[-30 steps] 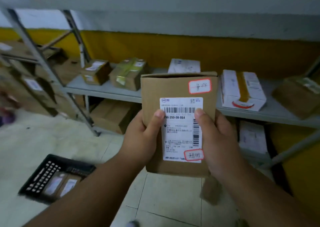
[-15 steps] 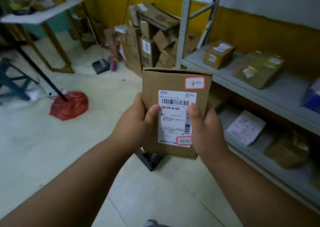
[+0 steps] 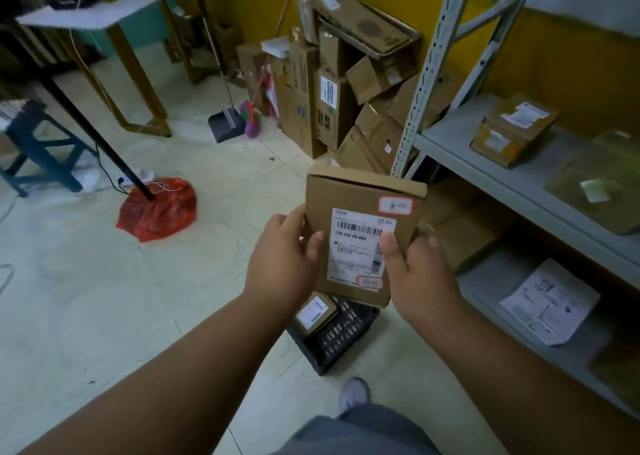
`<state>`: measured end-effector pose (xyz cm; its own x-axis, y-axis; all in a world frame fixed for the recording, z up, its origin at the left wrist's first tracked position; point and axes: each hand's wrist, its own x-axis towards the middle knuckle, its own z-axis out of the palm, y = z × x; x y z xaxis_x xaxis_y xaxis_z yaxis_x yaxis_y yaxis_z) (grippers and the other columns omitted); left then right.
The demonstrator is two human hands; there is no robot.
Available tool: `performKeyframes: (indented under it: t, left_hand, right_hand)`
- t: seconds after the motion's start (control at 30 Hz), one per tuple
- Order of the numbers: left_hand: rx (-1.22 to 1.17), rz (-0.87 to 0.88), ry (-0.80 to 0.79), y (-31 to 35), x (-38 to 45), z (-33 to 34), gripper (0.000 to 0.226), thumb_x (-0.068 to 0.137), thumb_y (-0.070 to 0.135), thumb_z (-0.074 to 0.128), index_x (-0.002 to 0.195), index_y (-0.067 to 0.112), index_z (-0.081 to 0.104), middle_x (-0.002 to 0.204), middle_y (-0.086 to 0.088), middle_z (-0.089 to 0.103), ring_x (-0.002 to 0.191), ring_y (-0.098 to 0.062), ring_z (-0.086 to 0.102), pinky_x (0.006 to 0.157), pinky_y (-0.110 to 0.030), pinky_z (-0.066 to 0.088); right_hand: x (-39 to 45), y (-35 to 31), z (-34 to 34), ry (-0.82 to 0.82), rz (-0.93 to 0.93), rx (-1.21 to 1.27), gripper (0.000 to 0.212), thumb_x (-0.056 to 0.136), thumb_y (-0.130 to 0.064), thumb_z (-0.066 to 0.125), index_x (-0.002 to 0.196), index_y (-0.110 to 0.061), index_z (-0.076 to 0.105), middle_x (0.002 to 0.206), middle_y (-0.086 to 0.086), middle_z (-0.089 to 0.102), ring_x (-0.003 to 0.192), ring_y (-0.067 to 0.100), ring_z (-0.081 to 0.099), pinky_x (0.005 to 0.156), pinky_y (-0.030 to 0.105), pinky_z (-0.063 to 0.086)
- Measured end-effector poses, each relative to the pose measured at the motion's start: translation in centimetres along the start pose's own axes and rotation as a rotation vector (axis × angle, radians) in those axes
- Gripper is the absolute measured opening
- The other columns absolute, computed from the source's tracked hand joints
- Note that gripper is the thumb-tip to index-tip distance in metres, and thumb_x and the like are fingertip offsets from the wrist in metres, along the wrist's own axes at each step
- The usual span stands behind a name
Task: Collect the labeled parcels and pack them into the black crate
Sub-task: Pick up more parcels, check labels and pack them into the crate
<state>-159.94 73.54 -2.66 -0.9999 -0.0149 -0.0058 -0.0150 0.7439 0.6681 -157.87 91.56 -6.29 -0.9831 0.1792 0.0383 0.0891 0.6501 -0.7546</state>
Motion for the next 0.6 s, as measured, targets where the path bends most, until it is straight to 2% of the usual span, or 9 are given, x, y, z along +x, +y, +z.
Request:
performKeyframes:
  t: [0.07,0.13,0.27,0.37,0.5,0.6]
  left_hand:
    - [-0.015,-0.006,-0.033,0.4,3.1,0.3,0.04,0.097,0.032,0.053,0.136,0.031,0.05,0.106,0.008,0.051,0.087,-0.008,0.056,0.064,-0.017,0.042]
    - [-0.06,-0.014,-0.057,0.7,6.1,0.6,0.043,0.097,0.03,0.054,0.139,0.032,0.048,0.116,0.006,0.054,0.093,-0.011,0.059,0.073,-0.025,0.053]
    - [-0.09,-0.048,-0.076,-0.1,11.8,1.3,0.041,0.098,0.023,0.053,0.138,0.03,0.046,0.128,0.006,0.056,0.105,-0.013,0.06,0.081,-0.028,0.054]
    - [-0.112,-0.021,-0.14,-1.9,16.3,2.3,0.036,0.099,0.02,0.049,0.134,0.029,0.047,0.128,0.009,0.058,0.105,-0.01,0.059,0.076,-0.022,0.051]
    - [-0.081,0.046,-0.314,-5.7,23.7,4.2,0.039,0.099,0.015,0.045,0.133,0.033,0.048,0.121,0.016,0.056,0.104,-0.006,0.055,0.066,-0.012,0.038]
    - [-0.102,0.075,-0.533,-8.7,29.3,5.9,0.043,0.096,0.006,0.046,0.132,0.03,0.052,0.113,0.014,0.059,0.091,0.003,0.06,0.059,-0.005,0.04]
  right_hand:
    - [3.4,0.0,0.0,-0.014,0.039,0.013,0.07,0.087,-0.07,0.024,0.121,-0.022,0.061,0.119,0.005,0.046,0.099,0.019,0.059,0.077,0.027,0.053]
    - [6.6,0.1,0.8,-0.025,0.078,0.029,0.07,0.087,-0.071,0.025,0.121,-0.02,0.061,0.118,0.005,0.047,0.098,0.019,0.06,0.08,0.035,0.057]
    - [11.4,0.8,3.5,0.015,0.14,0.076,0.05,0.094,-0.06,0.036,0.113,-0.02,0.06,0.116,0.002,0.058,0.097,0.015,0.064,0.074,0.032,0.06]
    - [14.4,1.3,6.0,0.093,0.268,0.166,0.027,0.099,-0.042,0.051,0.117,-0.022,0.052,0.114,-0.003,0.065,0.099,0.013,0.066,0.067,0.02,0.054]
    - [18.0,1.9,10.4,0.265,0.4,0.145,0.024,0.099,-0.031,0.056,0.117,-0.016,0.049,0.11,-0.002,0.066,0.092,0.015,0.064,0.06,0.019,0.045]
    - [19.9,3.1,14.9,0.326,0.54,0.11,0.018,0.101,-0.03,0.053,0.113,-0.018,0.048,0.113,-0.001,0.066,0.088,0.012,0.057,0.057,0.016,0.036]
